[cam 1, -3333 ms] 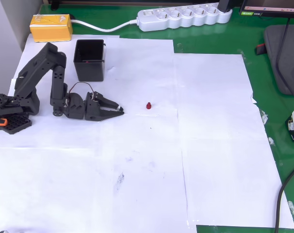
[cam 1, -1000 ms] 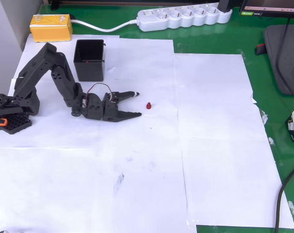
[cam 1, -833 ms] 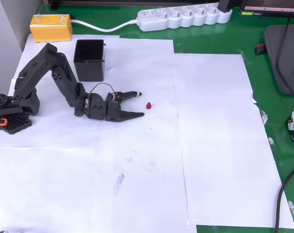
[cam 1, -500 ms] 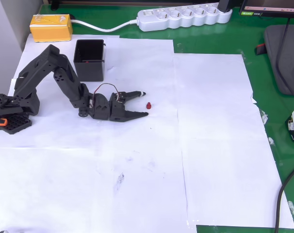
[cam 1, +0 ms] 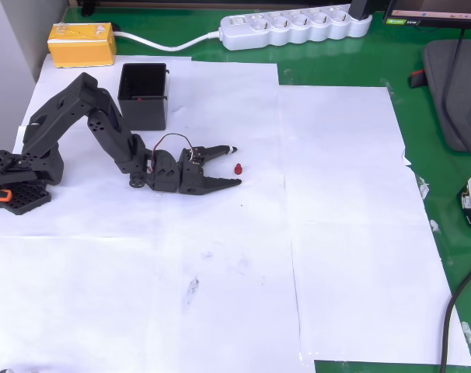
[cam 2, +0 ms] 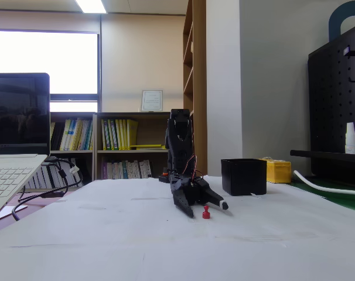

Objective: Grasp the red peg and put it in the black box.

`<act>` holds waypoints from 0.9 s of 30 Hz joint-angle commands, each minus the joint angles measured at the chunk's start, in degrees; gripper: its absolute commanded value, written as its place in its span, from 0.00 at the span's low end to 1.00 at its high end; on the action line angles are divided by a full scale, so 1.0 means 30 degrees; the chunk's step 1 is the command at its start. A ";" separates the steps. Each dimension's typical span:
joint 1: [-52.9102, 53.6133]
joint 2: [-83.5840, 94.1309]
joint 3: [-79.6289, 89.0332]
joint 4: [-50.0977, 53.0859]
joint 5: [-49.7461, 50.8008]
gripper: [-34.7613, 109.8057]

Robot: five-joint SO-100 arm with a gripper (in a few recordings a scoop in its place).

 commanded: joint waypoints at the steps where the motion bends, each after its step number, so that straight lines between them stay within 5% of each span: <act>1: -0.0615 -0.0176 0.0410 -0.0059 -0.0381 0.46; 27: -0.1465 0.0059 0.0850 0.0088 -0.0527 0.47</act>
